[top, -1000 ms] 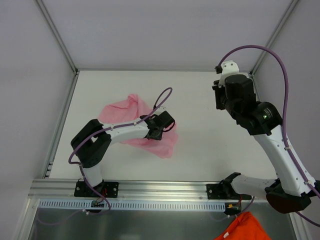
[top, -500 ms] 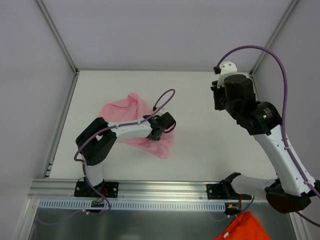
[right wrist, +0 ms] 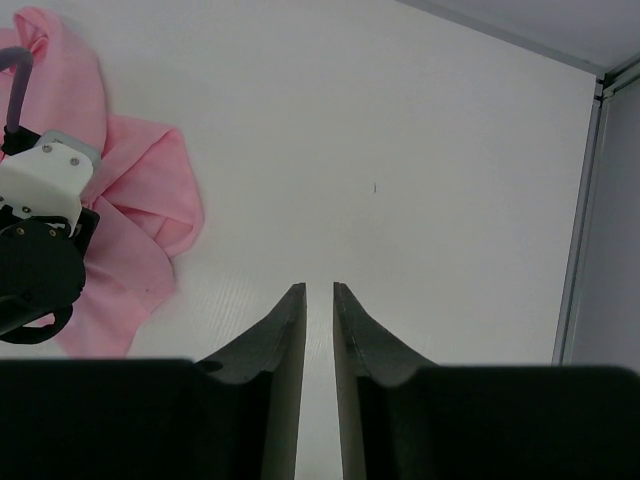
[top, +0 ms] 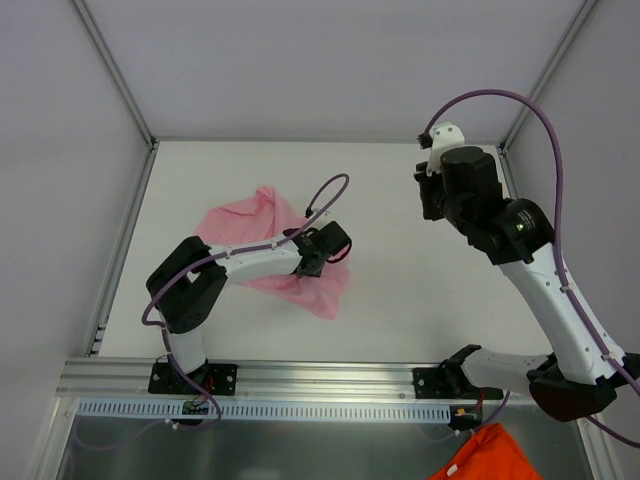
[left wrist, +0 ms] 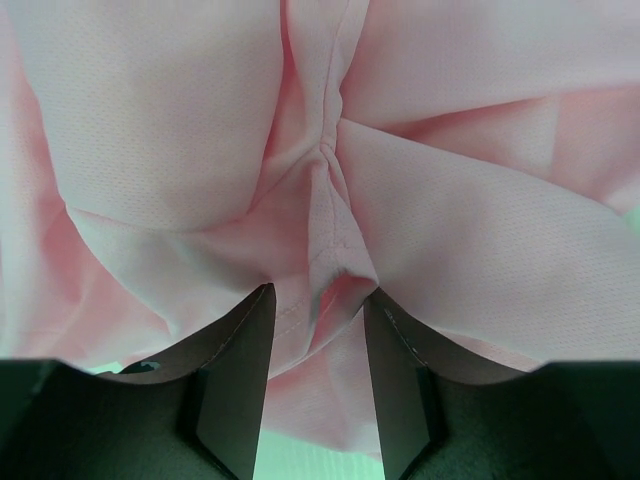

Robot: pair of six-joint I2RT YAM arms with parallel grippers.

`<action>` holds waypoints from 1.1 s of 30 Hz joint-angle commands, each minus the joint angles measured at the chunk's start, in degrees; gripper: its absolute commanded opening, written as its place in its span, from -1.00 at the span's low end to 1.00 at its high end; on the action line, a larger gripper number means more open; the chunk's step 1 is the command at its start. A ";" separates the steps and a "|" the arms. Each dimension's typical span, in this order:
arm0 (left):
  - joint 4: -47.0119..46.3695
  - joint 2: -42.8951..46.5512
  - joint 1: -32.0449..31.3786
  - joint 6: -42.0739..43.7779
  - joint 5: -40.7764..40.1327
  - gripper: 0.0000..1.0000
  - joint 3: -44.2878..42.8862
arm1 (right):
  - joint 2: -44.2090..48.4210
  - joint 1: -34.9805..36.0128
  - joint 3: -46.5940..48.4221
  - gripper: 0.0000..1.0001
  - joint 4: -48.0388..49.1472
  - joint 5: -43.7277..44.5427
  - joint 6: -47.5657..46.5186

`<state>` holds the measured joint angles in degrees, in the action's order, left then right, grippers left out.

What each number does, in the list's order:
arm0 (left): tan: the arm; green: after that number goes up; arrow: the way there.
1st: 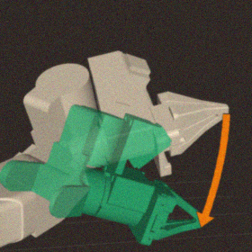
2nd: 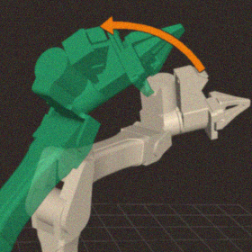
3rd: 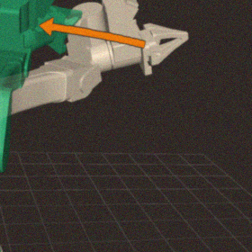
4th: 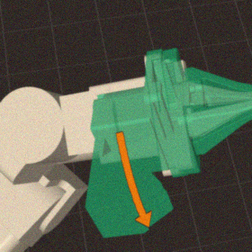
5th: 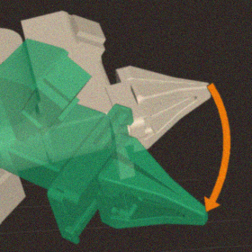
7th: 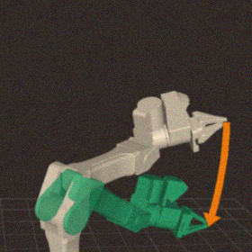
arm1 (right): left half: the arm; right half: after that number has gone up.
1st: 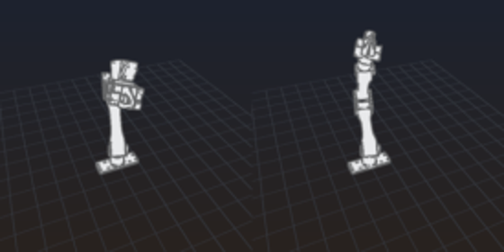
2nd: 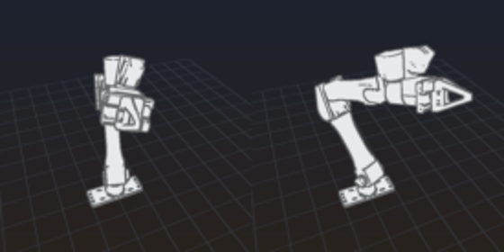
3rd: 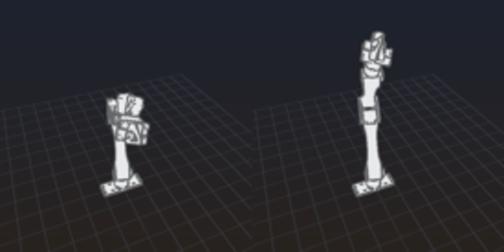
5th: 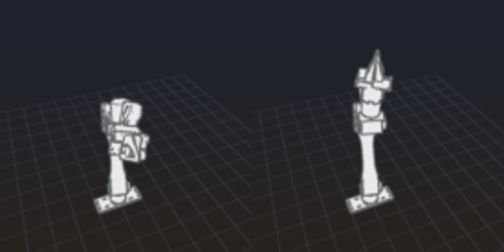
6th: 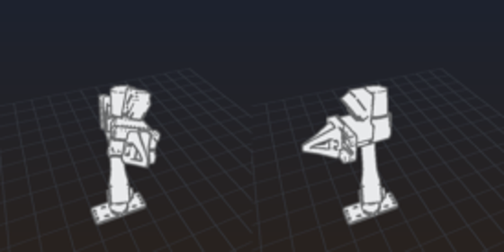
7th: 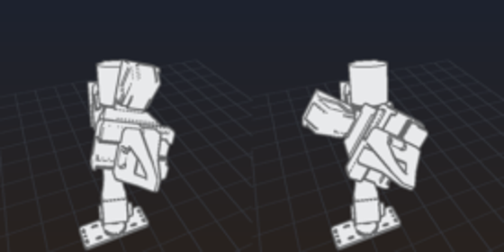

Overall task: Fold and stack the t-shirts
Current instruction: Flatten out the tshirt

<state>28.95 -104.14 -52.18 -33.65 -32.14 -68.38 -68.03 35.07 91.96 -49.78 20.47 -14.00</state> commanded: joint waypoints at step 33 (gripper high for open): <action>-2.67 -1.68 3.93 1.22 -1.00 -1.00 -1.23 | 2.20 -0.26 1.99 -0.59 -0.14 -0.34 -0.68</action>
<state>26.20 -105.23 -48.64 -32.23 -32.45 -68.88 -67.37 35.07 91.90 -50.02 20.08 -14.09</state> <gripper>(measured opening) 0.012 0.205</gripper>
